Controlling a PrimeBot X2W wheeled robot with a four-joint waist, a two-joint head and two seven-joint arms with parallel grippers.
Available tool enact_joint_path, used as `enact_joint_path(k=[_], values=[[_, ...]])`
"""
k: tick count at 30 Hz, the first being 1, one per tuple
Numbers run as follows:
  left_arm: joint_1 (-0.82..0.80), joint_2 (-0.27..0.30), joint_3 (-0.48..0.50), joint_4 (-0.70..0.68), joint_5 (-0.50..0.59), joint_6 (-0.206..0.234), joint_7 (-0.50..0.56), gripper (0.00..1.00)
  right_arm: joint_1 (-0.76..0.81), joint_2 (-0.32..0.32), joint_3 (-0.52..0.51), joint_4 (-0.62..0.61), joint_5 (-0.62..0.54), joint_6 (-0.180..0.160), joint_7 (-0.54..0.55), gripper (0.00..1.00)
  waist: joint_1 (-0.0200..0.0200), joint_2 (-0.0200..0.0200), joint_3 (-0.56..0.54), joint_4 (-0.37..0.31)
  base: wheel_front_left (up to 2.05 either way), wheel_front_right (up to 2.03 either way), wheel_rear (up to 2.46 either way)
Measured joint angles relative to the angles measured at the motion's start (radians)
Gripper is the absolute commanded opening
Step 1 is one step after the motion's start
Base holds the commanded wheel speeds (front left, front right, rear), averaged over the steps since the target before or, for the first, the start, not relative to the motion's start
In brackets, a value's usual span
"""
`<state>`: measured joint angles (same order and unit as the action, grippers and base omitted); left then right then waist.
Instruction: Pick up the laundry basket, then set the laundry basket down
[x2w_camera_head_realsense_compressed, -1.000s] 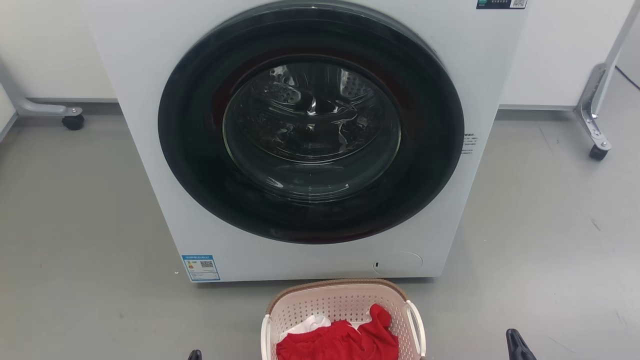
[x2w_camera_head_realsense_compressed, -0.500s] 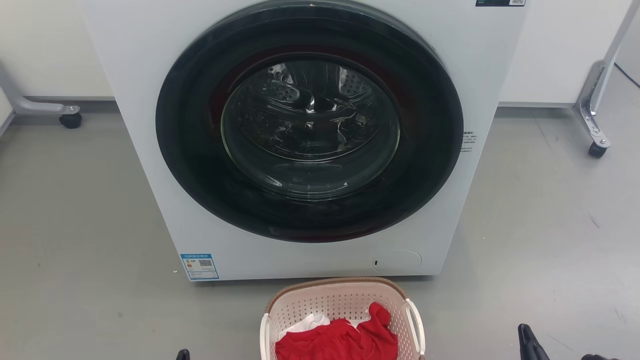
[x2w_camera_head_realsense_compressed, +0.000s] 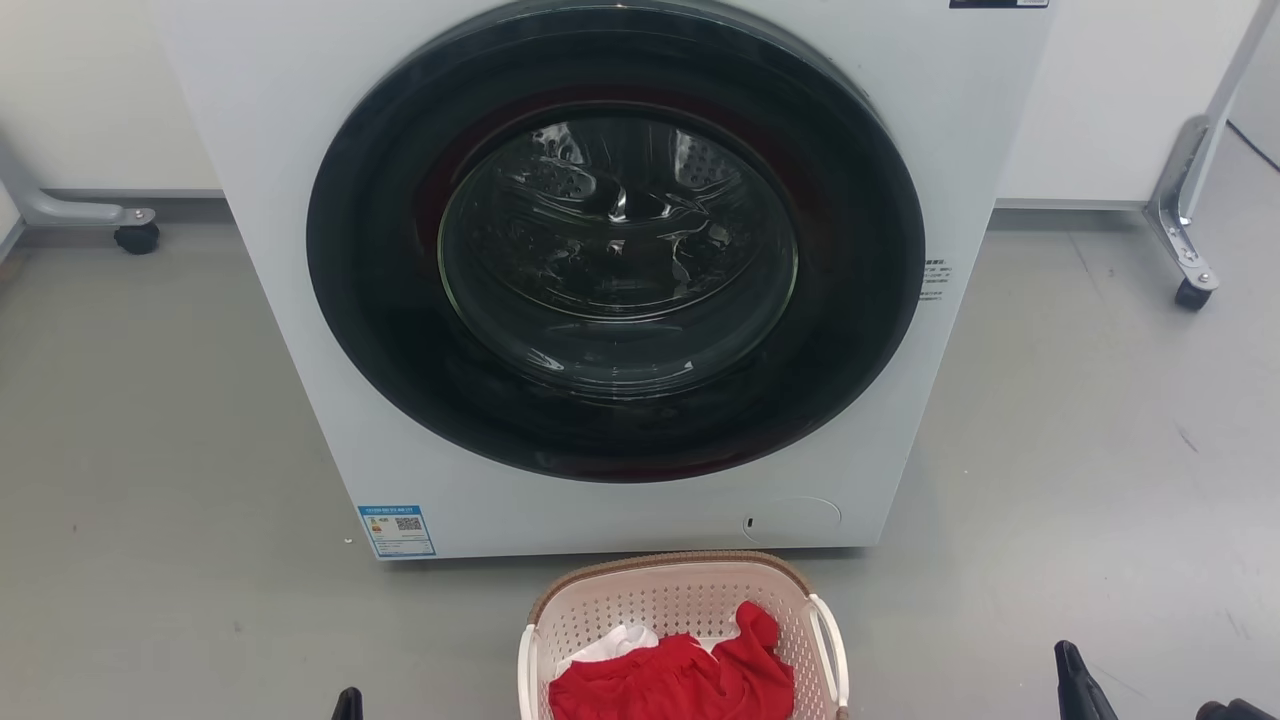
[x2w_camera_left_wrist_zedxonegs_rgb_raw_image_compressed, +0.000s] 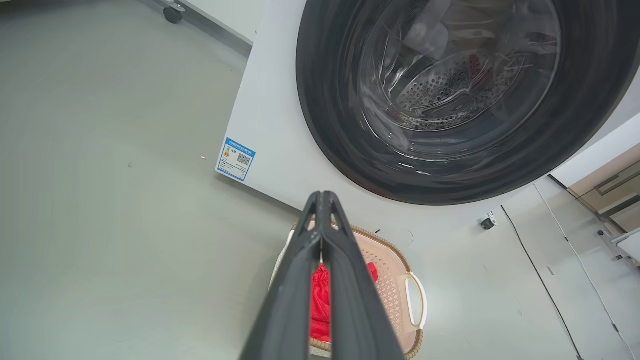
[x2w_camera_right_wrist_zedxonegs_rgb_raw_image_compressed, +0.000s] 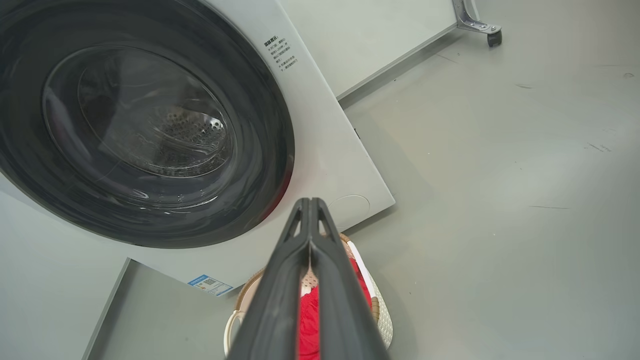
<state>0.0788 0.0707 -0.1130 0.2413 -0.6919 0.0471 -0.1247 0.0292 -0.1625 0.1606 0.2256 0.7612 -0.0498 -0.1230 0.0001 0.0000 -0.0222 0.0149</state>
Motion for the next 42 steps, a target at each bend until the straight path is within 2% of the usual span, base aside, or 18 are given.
enact_joint_path(k=[42], values=[[-0.099,-0.016,0.132,0.034,-0.578,-0.110,0.155,0.00,-0.071,0.077,-0.190,0.047,0.537,0.109,0.154,0.00,0.0000,0.0000,0.016,-0.010,0.00,0.00,0.00]])
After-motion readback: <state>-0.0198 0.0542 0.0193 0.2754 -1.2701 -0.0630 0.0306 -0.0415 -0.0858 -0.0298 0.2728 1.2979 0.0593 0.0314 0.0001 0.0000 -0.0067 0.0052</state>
